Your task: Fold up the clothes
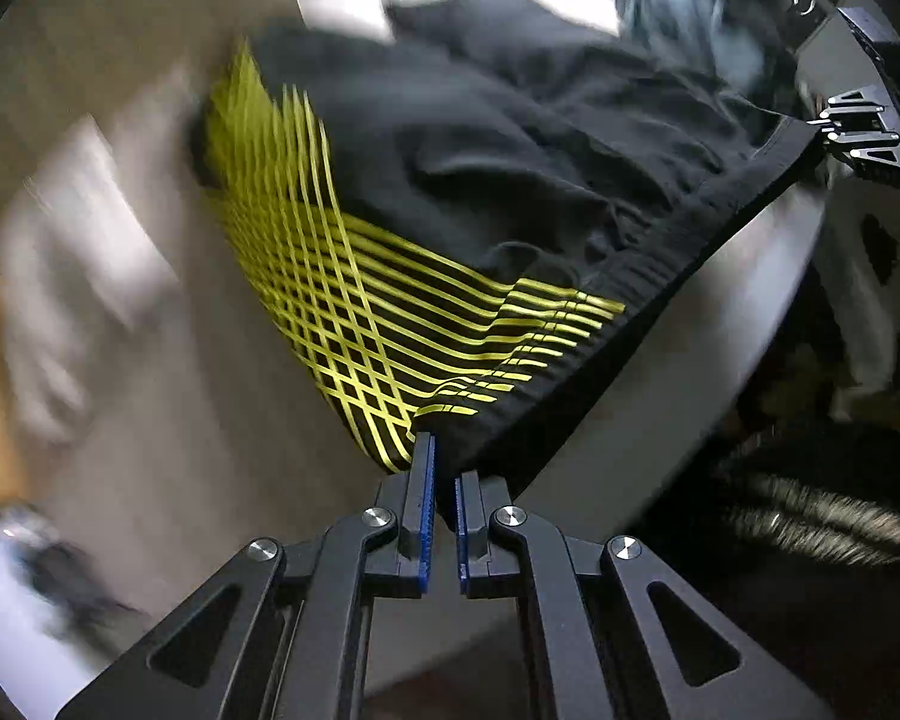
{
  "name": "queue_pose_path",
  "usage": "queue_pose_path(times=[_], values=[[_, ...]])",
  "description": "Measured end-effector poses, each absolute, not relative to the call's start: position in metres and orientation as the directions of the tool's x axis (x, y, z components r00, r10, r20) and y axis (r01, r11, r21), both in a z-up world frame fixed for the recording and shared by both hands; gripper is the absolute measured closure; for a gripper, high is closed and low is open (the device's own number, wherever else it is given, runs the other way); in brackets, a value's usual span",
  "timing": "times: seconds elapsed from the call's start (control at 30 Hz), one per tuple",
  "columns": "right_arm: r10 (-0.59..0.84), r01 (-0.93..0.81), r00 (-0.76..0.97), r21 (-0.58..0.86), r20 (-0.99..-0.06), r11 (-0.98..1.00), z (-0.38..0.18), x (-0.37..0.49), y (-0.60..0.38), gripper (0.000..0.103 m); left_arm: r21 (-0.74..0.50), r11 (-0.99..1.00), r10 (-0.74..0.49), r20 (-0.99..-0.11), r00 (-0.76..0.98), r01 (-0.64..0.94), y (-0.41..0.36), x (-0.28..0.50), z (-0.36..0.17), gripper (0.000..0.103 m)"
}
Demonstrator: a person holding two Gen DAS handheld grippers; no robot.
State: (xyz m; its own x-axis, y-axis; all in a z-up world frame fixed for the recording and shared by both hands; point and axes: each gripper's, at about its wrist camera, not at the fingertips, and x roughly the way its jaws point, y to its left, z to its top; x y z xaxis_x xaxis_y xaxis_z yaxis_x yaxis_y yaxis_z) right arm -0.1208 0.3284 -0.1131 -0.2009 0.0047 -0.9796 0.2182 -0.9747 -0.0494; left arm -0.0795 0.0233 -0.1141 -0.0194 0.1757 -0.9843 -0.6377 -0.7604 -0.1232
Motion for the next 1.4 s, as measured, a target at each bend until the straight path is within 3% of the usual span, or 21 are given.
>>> queue_pose_path(times=[0.1, 0.2, 0.23, 0.3, 0.33, 0.53, 0.6, 0.67, 0.9, 1.07, 1.23, 1.4], values=[[0.010, 0.228, -0.109, -0.035, -0.994, -0.973, -0.163, -0.106, 0.321, 0.098, -0.183, -0.770, 0.158, -0.983, 0.095, -0.611, 0.017, -0.055, -0.174, 0.096], [0.023, 0.263, -0.047, -0.035, -0.999, -0.964, -0.187, -0.099, 0.315, 0.097, -0.136, -0.779, 0.136, -0.990, 0.046, -0.612, 0.010, -0.047, -0.170, 0.084], [0.026, 0.283, -0.036, -0.035, -0.999, -0.958, -0.189, -0.098, 0.313, 0.093, -0.133, -0.784, 0.144, -0.989, 0.031, -0.606, 0.006, -0.045, -0.163, 0.081], [0.022, 0.338, -0.042, -0.035, -0.999, -0.940, -0.176, -0.096, 0.313, 0.074, -0.104, -0.802, 0.143, -0.990, -0.019, -0.588, -0.006, -0.042, -0.148, 0.071], [0.017, 0.362, -0.047, -0.033, -0.999, -0.931, -0.168, -0.096, 0.314, 0.061, -0.097, -0.812, 0.141, -0.989, -0.032, -0.576, -0.010, -0.040, -0.144, 0.070], [-0.209, 0.486, -0.074, 0.148, -0.975, -0.861, -0.114, -0.096, 0.339, 0.056, -0.084, -0.876, 0.143, -0.986, -0.089, -0.475, -0.024, -0.014, -0.122, 0.061], [-0.198, 0.541, -0.140, 0.092, -0.970, -0.836, -0.108, -0.102, 0.343, 0.046, -0.052, -0.891, 0.122, -0.984, -0.128, -0.451, -0.013, -0.010, -0.121, 0.063], [-0.197, 0.612, -0.155, 0.062, -0.968, -0.789, -0.115, -0.107, 0.337, 0.045, -0.063, -0.891, 0.124, -0.987, -0.107, -0.450, 0.002, -0.007, -0.131, 0.063], [-0.302, 0.789, 0.111, 0.269, -0.947, -0.552, -0.153, -0.100, 0.321, 0.045, -0.087, -0.910, 0.114, -0.993, -0.041, -0.406, 0.028, 0.013, -0.148, 0.063], [-0.406, 0.654, -0.037, 0.285, -0.913, -0.701, -0.128, -0.156, 0.381, 0.045, -0.064, -0.954, 0.102, -0.988, -0.116, -0.292, 0.010, 0.027, -0.112, 0.063], [-0.453, 0.484, -0.214, 0.309, -0.865, -0.819, -0.106, -0.215, 0.441, 0.045, -0.080, -0.947, 0.148, -0.968, -0.203, -0.311, 0.052, 0.058, -0.073, 0.063], [-0.312, 0.355, -0.393, 0.170, -0.865, -0.919, -0.120, -0.285, 0.475, 0.045, -0.250, -0.836, 0.371, -0.914, -0.167, -0.488, 0.169, 0.053, -0.079, 0.062]])
